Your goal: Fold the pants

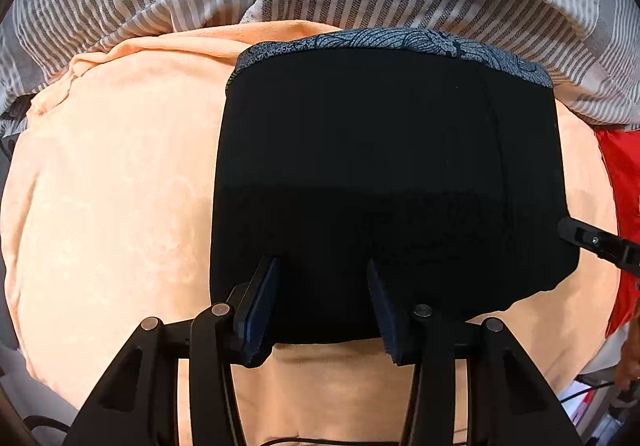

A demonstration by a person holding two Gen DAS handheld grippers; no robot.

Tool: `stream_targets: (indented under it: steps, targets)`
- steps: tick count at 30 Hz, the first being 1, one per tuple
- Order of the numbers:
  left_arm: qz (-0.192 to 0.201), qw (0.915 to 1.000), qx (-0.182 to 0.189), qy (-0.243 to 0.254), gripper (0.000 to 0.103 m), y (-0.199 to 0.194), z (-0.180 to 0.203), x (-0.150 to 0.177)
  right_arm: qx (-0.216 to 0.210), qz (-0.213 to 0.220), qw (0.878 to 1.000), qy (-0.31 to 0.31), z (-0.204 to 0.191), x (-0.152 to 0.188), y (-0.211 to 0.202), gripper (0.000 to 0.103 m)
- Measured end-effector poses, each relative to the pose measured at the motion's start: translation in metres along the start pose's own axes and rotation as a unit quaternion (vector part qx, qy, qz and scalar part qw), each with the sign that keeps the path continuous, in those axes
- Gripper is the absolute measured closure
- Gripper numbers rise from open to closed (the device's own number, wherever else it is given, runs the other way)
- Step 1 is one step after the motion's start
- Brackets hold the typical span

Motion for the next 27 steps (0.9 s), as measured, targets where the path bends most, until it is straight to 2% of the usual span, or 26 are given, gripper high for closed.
stream_targets:
  steps: [3, 8, 10, 11, 27]
  targets:
    - [-0.003, 1.0, -0.001, -0.005, 0.055, -0.001, -0.005, 0.0, 0.018, 0.004, 1.0, -0.011, -0.004, 0.003, -0.001, 0.087]
    - [-0.01, 0.9996, -0.024, 0.01, 0.055, -0.005, -0.003, -0.003, 0.055, 0.003, 0.998, -0.026, -0.015, 0.009, -0.005, 0.083]
    - [-0.007, 0.9995, -0.029, 0.011, 0.029, -0.008, 0.001, -0.002, 0.065, 0.003, 0.997, -0.03, -0.018, 0.011, -0.006, 0.082]
    - [-0.002, 0.9995, -0.029, 0.009, 0.028, -0.011, 0.001, -0.002, 0.067, 0.004, 0.997, -0.028, -0.018, 0.011, -0.007, 0.082]
    - [0.005, 0.9994, -0.034, 0.007, 0.028, -0.028, -0.001, -0.006, 0.071, 0.004, 0.997, -0.011, -0.01, 0.016, -0.012, 0.081]
Point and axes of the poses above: each gripper's, at about its wrist camera, not at the fingertips, and y roughly the way its jaws point, z to its right, x to its underside, the point moved 3 cm from there along y, roughly the way its jaws point, and after that the axes turned 3 degrees about -z, right-handed, at the moved point
